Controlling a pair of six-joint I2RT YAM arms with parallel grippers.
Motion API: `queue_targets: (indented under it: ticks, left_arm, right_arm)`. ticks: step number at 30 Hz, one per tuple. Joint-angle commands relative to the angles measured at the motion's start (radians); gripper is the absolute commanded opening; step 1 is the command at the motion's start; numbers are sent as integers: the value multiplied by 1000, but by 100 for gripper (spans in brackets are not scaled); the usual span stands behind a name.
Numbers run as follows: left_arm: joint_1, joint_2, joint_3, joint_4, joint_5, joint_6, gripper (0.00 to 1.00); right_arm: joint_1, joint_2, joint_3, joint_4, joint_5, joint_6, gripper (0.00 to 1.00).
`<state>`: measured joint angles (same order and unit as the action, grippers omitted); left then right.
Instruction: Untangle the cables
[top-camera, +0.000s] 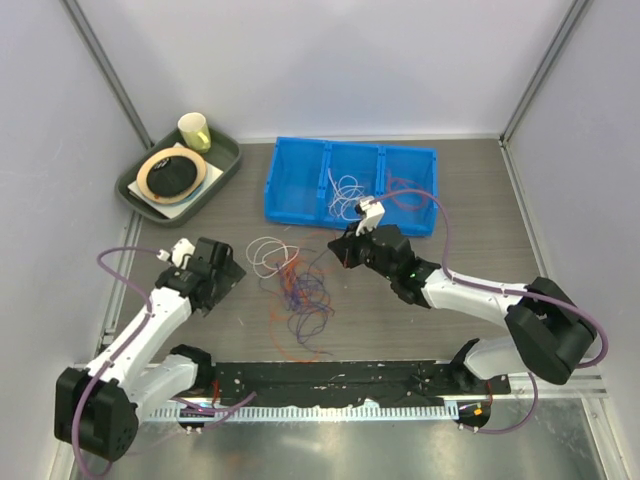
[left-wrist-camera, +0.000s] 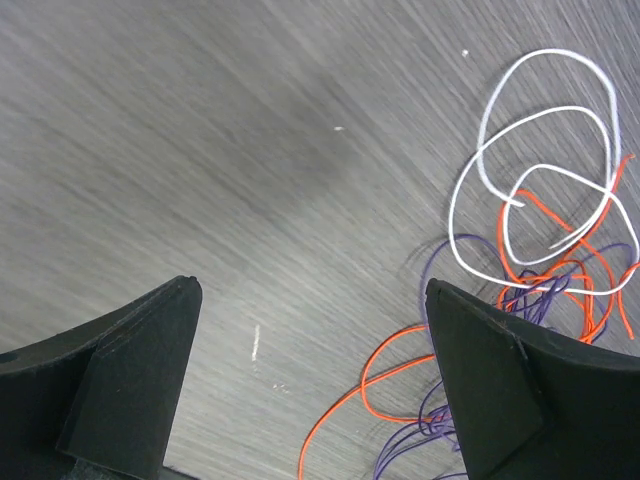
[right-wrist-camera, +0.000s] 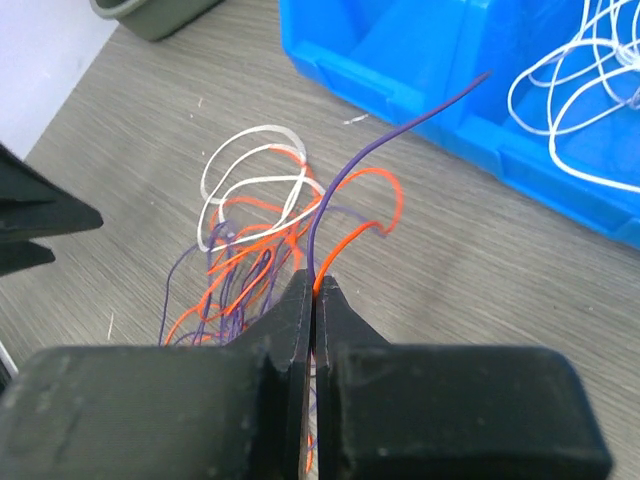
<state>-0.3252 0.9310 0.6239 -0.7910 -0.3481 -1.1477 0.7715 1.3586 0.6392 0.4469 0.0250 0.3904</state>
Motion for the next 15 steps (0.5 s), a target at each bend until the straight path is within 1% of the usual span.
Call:
queue_targets:
  ticks: [1, 3, 8, 9, 12, 13, 14, 15]
  left_arm:
    - [5, 74, 0, 199, 72, 71, 100]
    - [8, 139, 20, 234, 80, 77, 100]
    - [21, 294, 68, 347, 118, 97, 97]
    - [26, 360, 101, 358, 132, 108, 97]
    - [28, 451, 183, 364, 161, 137, 96]
    - [29, 504, 197, 371, 169, 149, 95]
    - [29, 525, 210, 380, 175, 152, 95]
    - [29, 544, 235, 386, 182, 158, 93]
  right_arm:
    - [6, -6, -16, 1, -13, -22, 1]
    - [8, 0, -15, 3, -48, -24, 1]
    - [6, 8, -9, -10, -53, -38, 1]
    - [8, 7, -9, -13, -53, -38, 1]
    - [8, 8, -10, -20, -51, -41, 1]
    - [6, 8, -10, -25, -50, -39, 1]
    - [6, 7, -10, -25, -46, -41, 1]
    - [6, 7, -10, -27, -45, -41, 1]
